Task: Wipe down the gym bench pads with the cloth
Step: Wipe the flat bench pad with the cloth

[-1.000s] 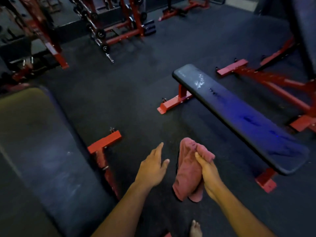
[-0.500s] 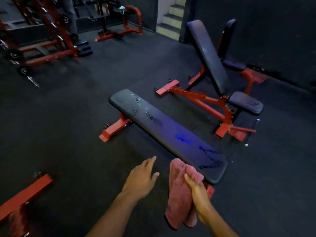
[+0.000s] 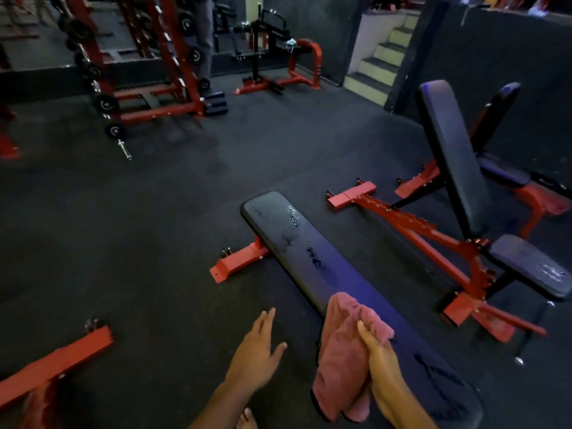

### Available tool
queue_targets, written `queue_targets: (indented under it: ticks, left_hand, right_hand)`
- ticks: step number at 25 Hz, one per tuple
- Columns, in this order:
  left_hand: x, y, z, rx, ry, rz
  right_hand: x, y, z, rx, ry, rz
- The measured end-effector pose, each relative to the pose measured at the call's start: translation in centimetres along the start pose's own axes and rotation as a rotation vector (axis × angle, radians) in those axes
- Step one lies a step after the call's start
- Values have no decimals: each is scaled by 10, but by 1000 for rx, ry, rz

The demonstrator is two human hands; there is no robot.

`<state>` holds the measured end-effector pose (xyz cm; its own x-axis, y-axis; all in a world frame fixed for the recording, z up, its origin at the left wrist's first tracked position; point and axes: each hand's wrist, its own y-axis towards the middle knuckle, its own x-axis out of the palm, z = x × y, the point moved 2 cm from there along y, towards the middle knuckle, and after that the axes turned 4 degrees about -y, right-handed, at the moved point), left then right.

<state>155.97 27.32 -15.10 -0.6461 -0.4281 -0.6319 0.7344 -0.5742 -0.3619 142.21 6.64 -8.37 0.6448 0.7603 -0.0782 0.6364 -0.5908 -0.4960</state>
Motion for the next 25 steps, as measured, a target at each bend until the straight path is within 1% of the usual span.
queue_targets:
  ticks: [2,5,9,12,15,19,23,25]
  left_hand:
    - [-11,36,-5,-35,-23,10]
    - [-35,89,6,-50,34,20]
    - [-63,150,24,-54,65,47]
    - [-76,206,33,-94,88,69]
    - [-81,258,37,-157,94,86]
    - [-78,332,37,-202,34,97]
    - [-71,432,12,-241,-11,68]
    - [-70,481,-7,-263,26,51]
  right_hand:
    - [14,34,-26,-30,-52,-26]
    - [20,85,-66,-91,-111,-106]
    - [23,132,-100,-151,-192,-190]
    - [13,197,-128,-119,-166,-142]
    - [11,267,-163,-142,-258,-180]
    - [32,364,-195,-185,-537,-289]
    - [69,480,-225,-222,-752,-319]
    - [86,527,-227,-260,-907,-329]
